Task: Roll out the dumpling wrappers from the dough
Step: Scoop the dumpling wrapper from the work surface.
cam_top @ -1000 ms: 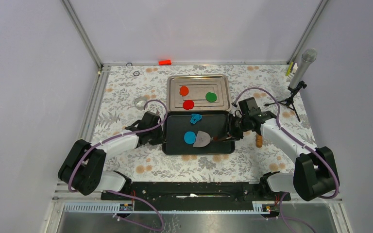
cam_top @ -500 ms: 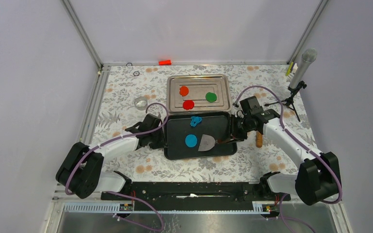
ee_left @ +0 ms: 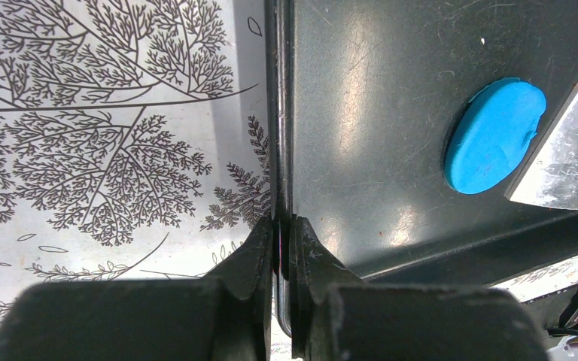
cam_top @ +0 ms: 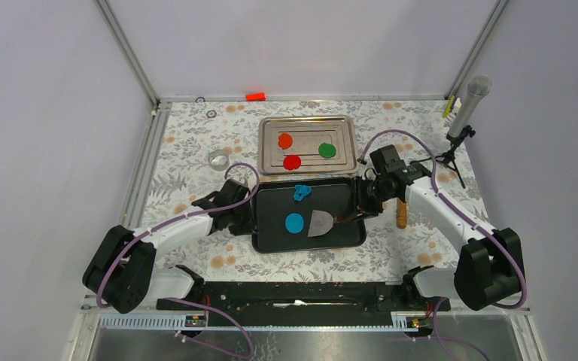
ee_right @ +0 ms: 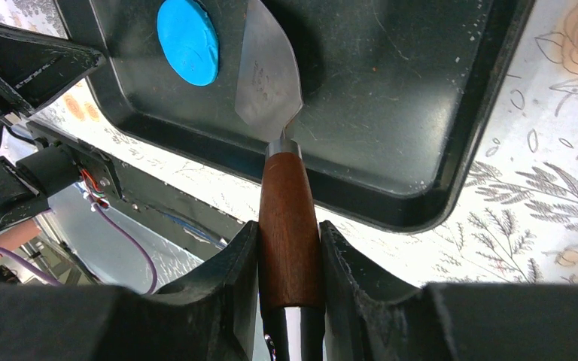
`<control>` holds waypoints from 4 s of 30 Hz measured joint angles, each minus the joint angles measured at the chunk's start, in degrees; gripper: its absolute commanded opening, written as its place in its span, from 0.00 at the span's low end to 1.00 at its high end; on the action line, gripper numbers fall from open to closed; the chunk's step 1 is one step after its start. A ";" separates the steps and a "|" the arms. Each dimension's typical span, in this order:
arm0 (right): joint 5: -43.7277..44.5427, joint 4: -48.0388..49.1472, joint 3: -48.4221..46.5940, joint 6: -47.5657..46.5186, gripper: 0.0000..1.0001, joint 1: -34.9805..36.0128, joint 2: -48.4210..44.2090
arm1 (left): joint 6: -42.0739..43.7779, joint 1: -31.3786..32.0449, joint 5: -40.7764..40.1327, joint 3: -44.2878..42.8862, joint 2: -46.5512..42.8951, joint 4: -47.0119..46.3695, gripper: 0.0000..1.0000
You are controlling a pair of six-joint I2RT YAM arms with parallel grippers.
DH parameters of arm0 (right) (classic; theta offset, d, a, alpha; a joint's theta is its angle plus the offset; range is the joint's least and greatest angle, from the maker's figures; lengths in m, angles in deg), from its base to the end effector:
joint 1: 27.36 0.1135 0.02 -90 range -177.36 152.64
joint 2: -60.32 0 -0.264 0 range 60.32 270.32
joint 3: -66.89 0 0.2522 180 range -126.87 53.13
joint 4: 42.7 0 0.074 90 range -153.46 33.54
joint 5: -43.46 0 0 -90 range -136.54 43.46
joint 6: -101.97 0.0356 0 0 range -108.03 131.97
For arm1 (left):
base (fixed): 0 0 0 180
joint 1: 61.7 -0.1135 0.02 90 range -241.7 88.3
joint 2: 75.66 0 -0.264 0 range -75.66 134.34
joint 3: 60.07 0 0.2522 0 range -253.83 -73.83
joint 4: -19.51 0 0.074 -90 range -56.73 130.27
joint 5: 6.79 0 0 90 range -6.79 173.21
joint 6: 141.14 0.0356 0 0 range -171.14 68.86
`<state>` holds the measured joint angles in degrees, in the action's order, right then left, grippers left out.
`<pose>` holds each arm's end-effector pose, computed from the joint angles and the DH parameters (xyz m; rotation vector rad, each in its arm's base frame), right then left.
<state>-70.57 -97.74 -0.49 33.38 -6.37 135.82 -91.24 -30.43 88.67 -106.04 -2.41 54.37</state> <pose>0.2298 0.1037 0.2384 -0.1296 2.7516 0.7833 0.1856 -0.1167 0.1540 -0.1797 2.7514 -0.5057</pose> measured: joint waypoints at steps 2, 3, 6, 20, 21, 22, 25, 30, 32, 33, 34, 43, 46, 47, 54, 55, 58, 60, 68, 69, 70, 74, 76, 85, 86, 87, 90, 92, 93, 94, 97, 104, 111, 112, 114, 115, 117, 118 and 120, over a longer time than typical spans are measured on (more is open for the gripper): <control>-0.85 1.33 0.79 0.07 0.00 0.00 0.24 | 0.02 0.00 0.00 0.00 0.00 -0.02 0.00; -1.46 2.16 1.29 0.20 0.00 0.00 0.44 | 0.02 0.04 0.02 0.00 0.00 0.00 0.00; -2.86 3.96 2.12 0.52 0.00 0.00 0.94 | 0.02 0.15 -0.07 0.00 0.00 -0.02 0.00; -5.95 7.65 2.95 0.92 0.00 0.00 3.30 | 0.00 0.31 -0.24 0.00 0.00 -0.02 0.00; -6.21 7.96 3.06 0.94 0.00 0.00 3.41 | 0.00 0.31 -0.24 0.00 0.00 -0.02 0.00; -6.51 8.20 3.15 0.96 0.00 0.00 3.54 | 0.00 0.33 -0.24 0.00 0.00 -0.02 0.00; -7.02 8.72 3.26 1.07 0.00 0.00 3.87 | 0.00 0.35 -0.28 0.00 0.00 -0.02 0.00; -7.06 8.83 3.26 1.11 0.00 0.00 4.00 | 0.00 0.37 -0.31 0.00 -0.02 -0.02 0.00; -7.06 8.83 3.26 1.11 0.00 0.00 4.00 | 0.00 0.39 -0.33 0.00 -0.02 -0.02 0.00; -7.06 8.83 3.26 1.11 0.00 0.00 4.00 | 0.00 0.39 -0.35 0.00 -0.02 -0.02 0.00; -7.06 8.83 3.26 1.11 0.00 0.00 4.00 | 0.02 0.39 -0.35 0.00 -0.02 0.00 0.00; -8.92 12.33 5.81 2.34 0.00 -0.02 4.00 | 0.02 0.42 -0.35 0.00 -0.02 -0.02 0.00; -9.31 13.16 6.25 2.58 0.00 -0.02 4.00 | 0.00 0.50 -0.46 0.00 -0.04 -0.02 0.00; -9.49 13.40 6.40 2.62 0.00 -0.02 4.00 | 0.00 0.52 -0.52 0.00 -0.04 0.00 0.00; -9.75 14.05 6.75 2.64 0.00 -0.02 4.07 | 0.00 0.61 -0.68 0.00 -0.09 0.00 0.00; -9.88 14.27 6.88 2.64 0.00 -0.02 4.09 | 0.00 0.63 -0.68 0.00 -0.11 0.00 0.00; -10.16 14.80 7.06 2.64 0.00 -0.02 4.28 | -0.02 0.70 -0.74 0.00 -0.11 0.00 0.00; -10.25 14.99 7.10 2.64 0.00 0.00 4.42 | -0.02 0.72 -0.76 0.00 -0.13 0.00 0.00; -10.56 15.87 7.10 2.67 0.00 0.57 5.03 | -0.02 0.72 -0.83 0.00 -0.15 0.00 0.00; -10.56 15.96 7.10 2.69 0.00 0.66 5.07 | -0.04 0.74 -0.83 0.00 -0.15 0.02 0.00; -10.56 16.09 7.10 2.73 0.00 0.76 5.14 | -0.04 0.79 -0.87 0.00 -0.15 0.00 0.00; -10.58 16.50 7.13 2.91 0.00 1.11 5.31 | -0.04 0.85 -1.01 0.04 -0.22 0.00 0.00; -10.58 16.63 7.13 2.93 0.00 1.29 5.35 | -0.07 0.90 -1.09 0.09 -0.33 0.02 0.00; -10.14 16.92 7.10 3.06 0.00 2.16 5.38 | -0.26 0.98 -1.22 0.11 -0.44 0.24 0.00; -10.10 16.87 7.10 3.04 0.00 2.16 5.35 | -0.26 1.03 -1.27 0.11 -0.46 0.26 0.00; -10.05 16.79 7.10 3.04 0.00 2.19 5.33 | -0.28 1.03 -1.29 0.11 -0.48 0.28 0.00; -9.73 16.48 7.08 3.04 0.00 2.27 5.20 | -0.37 1.05 -1.27 0.28 -0.70 0.33 0.00; -9.22 16.00 6.97 3.02 0.00 2.47 4.90 | -0.59 1.25 -1.27 0.48 -0.98 0.39 0.00; -8.92 15.72 6.88 2.95 0.00 2.60 4.74 | -0.66 1.36 -1.33 0.50 -1.05 0.46 0.00; -8.50 15.26 6.71 2.89 0.00 2.73 4.57 | -0.74 1.44 -1.36 0.55 -1.11 0.48 0.00; -7.39 13.44 5.49 2.38 0.00 3.08 4.35 | -0.90 1.70 -1.38 0.70 -1.22 0.46 0.00; -6.47 11.85 4.50 1.77 0.00 3.13 4.31 | -1.14 1.77 -1.77 0.72 -1.27 0.46 0.00; -7.80 13.75 5.62 1.84 0.00 2.99 4.66 | -1.14 1.81 -1.79 0.72 -1.27 0.46 0.00; -8.39 14.69 6.16 1.97 0.00 2.99 4.79 | -1.14 1.81 -1.77 0.72 -1.27 0.46 0.00; -9.18 16.26 7.04 2.45 0.00 2.99 5.11 | -1.16 1.81 -1.73 0.72 -1.27 0.46 0.00; -9.62 16.76 7.28 2.58 0.00 2.99 5.38 | -1.14 1.81 -1.68 0.72 -1.29 0.46 0.00; -10.34 17.51 7.43 2.84 0.00 2.99 5.97 | -1.14 1.81 -1.66 0.72 -1.33 0.44 0.00; -10.67 17.86 7.43 2.91 0.00 2.99 6.21 | -1.14 1.81 -1.66 0.72 -1.33 0.44 0.00; -11.21 17.99 7.43 3.04 0.00 2.99 6.25 | -1.14 1.81 -1.66 0.72 -1.33 0.46 0.00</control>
<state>-81.79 -79.75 6.94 36.42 -3.38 142.08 -92.37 -28.62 87.00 -105.31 -3.74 54.83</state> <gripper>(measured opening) 0.365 0.069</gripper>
